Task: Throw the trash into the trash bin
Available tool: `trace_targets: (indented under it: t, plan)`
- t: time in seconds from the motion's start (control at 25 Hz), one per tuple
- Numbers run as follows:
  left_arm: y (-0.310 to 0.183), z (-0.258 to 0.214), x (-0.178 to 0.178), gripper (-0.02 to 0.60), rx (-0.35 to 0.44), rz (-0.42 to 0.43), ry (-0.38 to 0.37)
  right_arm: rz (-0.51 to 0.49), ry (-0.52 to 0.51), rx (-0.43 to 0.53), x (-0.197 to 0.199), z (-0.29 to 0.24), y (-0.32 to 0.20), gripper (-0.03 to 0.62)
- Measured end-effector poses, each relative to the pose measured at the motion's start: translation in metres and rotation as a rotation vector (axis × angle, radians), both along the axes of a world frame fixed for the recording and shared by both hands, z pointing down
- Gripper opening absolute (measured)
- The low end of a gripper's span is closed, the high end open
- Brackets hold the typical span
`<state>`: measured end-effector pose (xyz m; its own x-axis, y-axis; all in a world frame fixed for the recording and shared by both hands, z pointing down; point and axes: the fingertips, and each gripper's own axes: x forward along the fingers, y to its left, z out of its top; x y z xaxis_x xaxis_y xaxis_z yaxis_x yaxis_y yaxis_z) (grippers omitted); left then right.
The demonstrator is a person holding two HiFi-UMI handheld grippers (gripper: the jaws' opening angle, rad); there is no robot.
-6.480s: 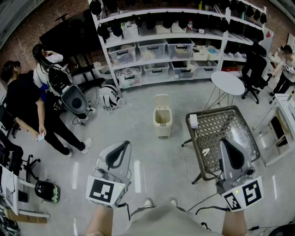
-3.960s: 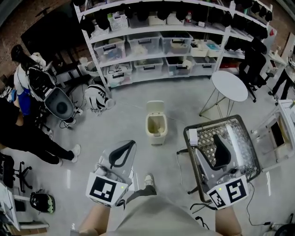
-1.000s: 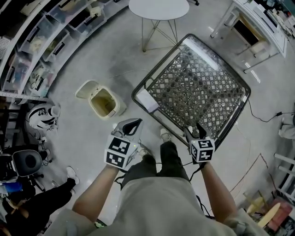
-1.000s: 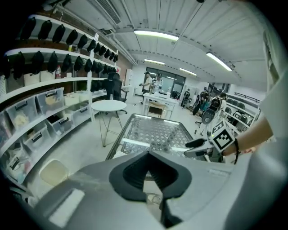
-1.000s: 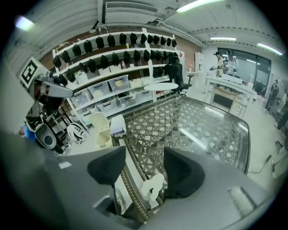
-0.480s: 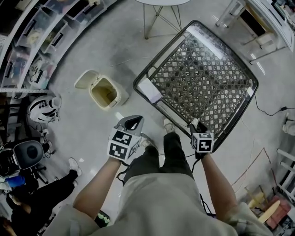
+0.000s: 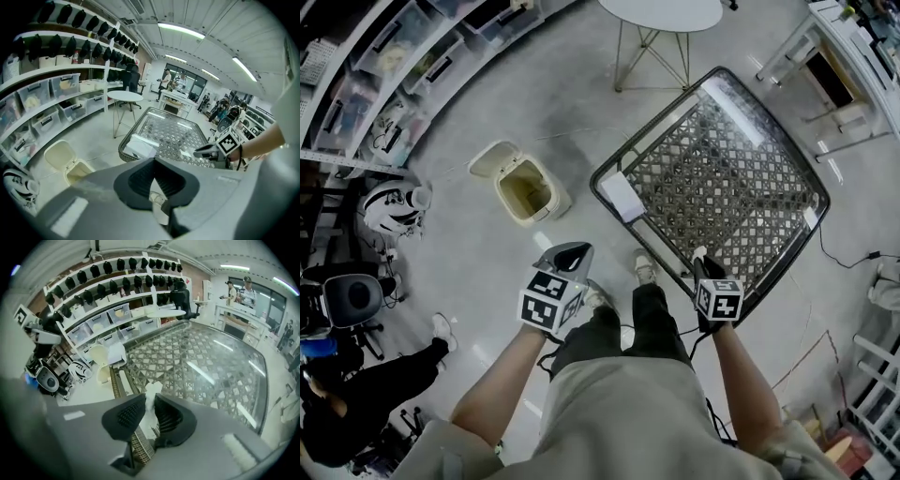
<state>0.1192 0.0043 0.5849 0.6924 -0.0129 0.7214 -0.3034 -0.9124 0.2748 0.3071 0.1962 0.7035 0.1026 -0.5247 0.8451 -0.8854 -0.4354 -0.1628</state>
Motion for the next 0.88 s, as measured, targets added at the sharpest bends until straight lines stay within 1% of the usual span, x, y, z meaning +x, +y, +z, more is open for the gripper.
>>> trace_targets:
  t: [0.16,0.24,0.44,0.56,0.72,0.88]
  plan:
    - [-0.024,-0.017,-0.015,0.002,0.013,-0.051,0.025,-0.167,0.138,0.084,0.002,-0.053,-0.056,0.067]
    - [-0.041,-0.027,-0.028,0.002,0.031,-0.091,0.034,-0.217,0.16,0.149,-0.002,-0.08,-0.09,0.067]
    - [-0.095,-0.053,-0.067,0.002,0.091,-0.235,0.055,-0.361,0.148,0.299,-0.032,-0.138,-0.184,0.067]
    - [-0.13,-0.071,-0.09,0.002,0.127,-0.335,0.068,-0.456,0.114,0.37,-0.057,-0.167,-0.246,0.067]
    - [-0.168,-0.084,-0.121,0.002,0.177,-0.452,0.069,-0.588,0.065,0.417,-0.102,-0.186,-0.313,0.067]
    - [-0.195,-0.084,-0.161,0.002,0.213,-0.567,0.075,-0.695,0.032,0.433,-0.154,-0.178,-0.365,0.067]
